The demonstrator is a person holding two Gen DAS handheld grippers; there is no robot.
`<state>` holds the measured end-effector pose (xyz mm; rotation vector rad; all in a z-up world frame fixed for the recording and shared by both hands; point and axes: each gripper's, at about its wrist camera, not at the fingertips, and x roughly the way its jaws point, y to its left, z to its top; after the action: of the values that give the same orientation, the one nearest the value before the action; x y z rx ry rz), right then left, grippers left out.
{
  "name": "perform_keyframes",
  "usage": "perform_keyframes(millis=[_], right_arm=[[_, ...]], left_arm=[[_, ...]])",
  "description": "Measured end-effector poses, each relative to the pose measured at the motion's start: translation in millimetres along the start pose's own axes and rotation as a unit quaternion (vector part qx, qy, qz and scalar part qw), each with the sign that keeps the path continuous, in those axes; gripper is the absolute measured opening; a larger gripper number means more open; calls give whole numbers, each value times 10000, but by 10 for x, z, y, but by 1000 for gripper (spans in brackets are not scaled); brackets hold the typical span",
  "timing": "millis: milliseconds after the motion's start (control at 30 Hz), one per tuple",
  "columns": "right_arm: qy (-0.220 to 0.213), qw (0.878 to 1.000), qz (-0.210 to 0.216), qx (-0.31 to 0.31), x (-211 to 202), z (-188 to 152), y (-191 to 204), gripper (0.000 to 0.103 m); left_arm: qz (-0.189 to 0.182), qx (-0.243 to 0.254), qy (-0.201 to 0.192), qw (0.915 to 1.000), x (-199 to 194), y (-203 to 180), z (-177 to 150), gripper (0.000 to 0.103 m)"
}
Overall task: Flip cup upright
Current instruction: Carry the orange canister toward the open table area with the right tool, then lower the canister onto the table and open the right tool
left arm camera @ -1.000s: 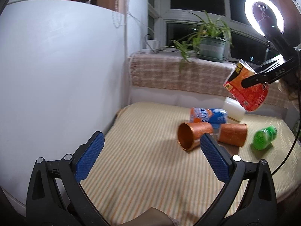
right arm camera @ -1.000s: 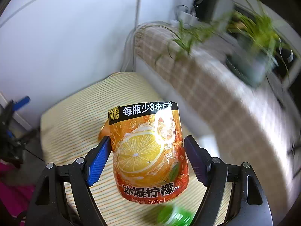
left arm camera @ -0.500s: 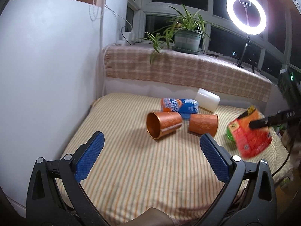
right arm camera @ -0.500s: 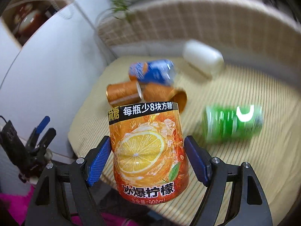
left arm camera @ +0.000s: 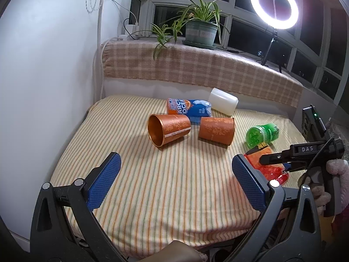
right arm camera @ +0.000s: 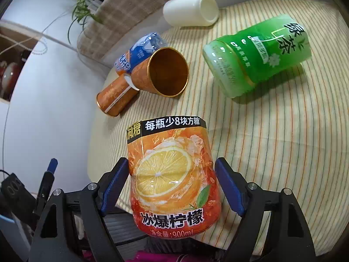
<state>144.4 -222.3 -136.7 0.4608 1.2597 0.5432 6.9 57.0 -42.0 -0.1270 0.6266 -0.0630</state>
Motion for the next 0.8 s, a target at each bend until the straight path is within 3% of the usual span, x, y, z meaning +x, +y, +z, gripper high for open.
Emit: perform_keyframes(millis=[100, 333, 533, 633, 800], right_arm=[[-85, 9994, -190, -268, -14, 3, 99, 81], [-268, 9991, -161, -272, -168, -43, 52, 82], [-109, 9995, -135, -276, -225, 24, 18, 82], [-312, 9978, -211, -553, -367, -69, 79, 82], [-901, 9863, -650, -1222, -724, -375, 240, 82]], left_arm=[[-9, 45, 27, 10000, -22, -24, -4, 103], [-113, 88, 135, 9998, -43, -120, 0, 103], [-227, 125, 173, 9995, -48, -245, 17, 103], [-416, 30, 310, 9986, -1, -293, 37, 103], [-1050, -304, 962, 9893, 312, -417, 86, 103]])
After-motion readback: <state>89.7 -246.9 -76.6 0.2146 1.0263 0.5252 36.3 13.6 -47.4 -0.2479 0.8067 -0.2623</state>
